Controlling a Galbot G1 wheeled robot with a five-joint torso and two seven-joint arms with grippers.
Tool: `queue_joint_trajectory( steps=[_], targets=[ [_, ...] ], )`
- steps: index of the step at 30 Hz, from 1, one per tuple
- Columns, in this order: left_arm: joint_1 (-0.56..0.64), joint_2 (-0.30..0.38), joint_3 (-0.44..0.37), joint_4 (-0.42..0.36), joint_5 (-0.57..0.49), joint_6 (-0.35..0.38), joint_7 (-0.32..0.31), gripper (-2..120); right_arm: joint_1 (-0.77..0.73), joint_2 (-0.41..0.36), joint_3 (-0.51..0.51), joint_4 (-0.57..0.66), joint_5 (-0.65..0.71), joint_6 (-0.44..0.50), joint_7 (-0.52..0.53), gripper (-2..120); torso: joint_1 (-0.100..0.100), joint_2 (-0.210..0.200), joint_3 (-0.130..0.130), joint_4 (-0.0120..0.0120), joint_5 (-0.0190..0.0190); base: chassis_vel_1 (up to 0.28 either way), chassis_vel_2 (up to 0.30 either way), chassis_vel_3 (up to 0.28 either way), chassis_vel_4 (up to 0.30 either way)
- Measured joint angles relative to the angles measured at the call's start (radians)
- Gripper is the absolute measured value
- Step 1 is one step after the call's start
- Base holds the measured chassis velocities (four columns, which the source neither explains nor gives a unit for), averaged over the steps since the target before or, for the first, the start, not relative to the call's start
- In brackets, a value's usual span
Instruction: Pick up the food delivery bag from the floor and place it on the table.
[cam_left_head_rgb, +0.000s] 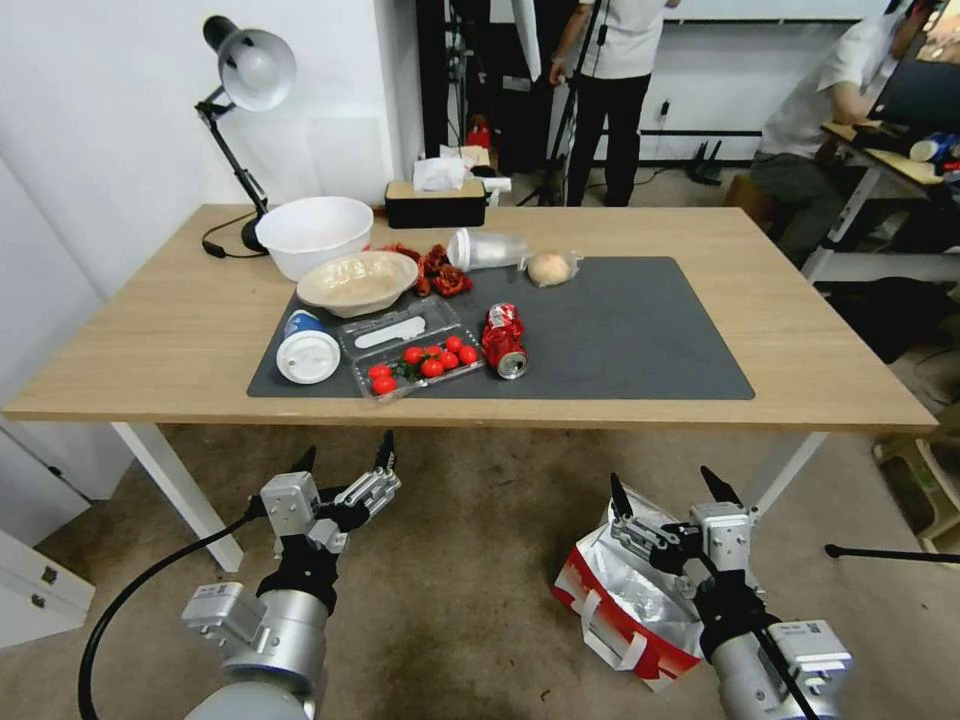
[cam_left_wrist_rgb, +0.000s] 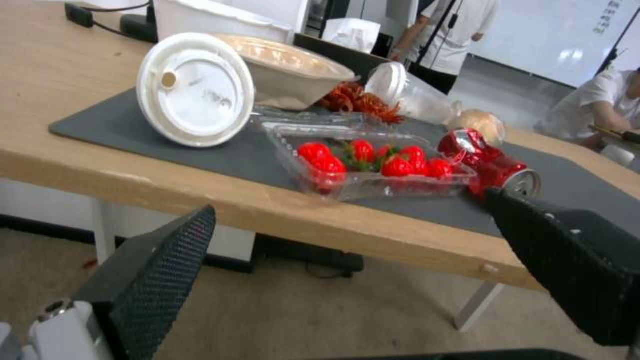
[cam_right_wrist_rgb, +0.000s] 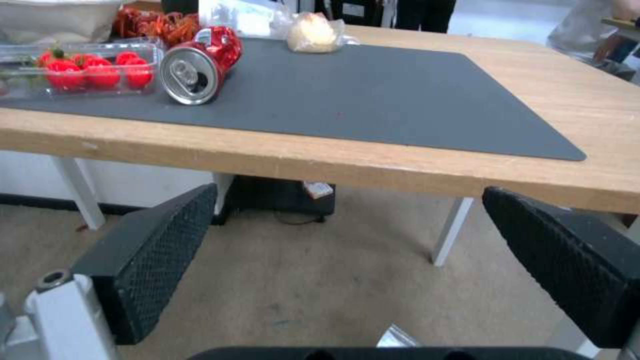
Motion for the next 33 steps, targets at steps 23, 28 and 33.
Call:
queue_joint_trajectory(
  steps=[23, 28, 33],
  targets=[
    [-0.001, 0.001, 0.0, 0.013, 0.021, 0.004, 0.012, 100, 0.004, 0.0, -0.002, -0.001, -0.001, 0.0, -0.001, 100, -0.047, -0.112, -0.065, 0.0, 0.0, 0.0, 0.0, 0.0, 0.0],
    [-0.003, 0.001, 0.0, 0.016, 0.021, 0.005, 0.012, 100, 0.004, 0.0, -0.002, -0.001, -0.002, -0.001, -0.001, 100, -0.057, -0.135, -0.078, 0.0, 0.0, 0.0, 0.0, 0.0, 0.0],
    [-0.004, 0.003, 0.0, 0.019, 0.021, 0.005, 0.012, 100, 0.004, 0.0, -0.002, -0.001, -0.002, -0.001, -0.001, 100, -0.065, -0.156, -0.09, 0.0, 0.0, 0.0, 0.0, 0.0, 0.0]
  ],
)
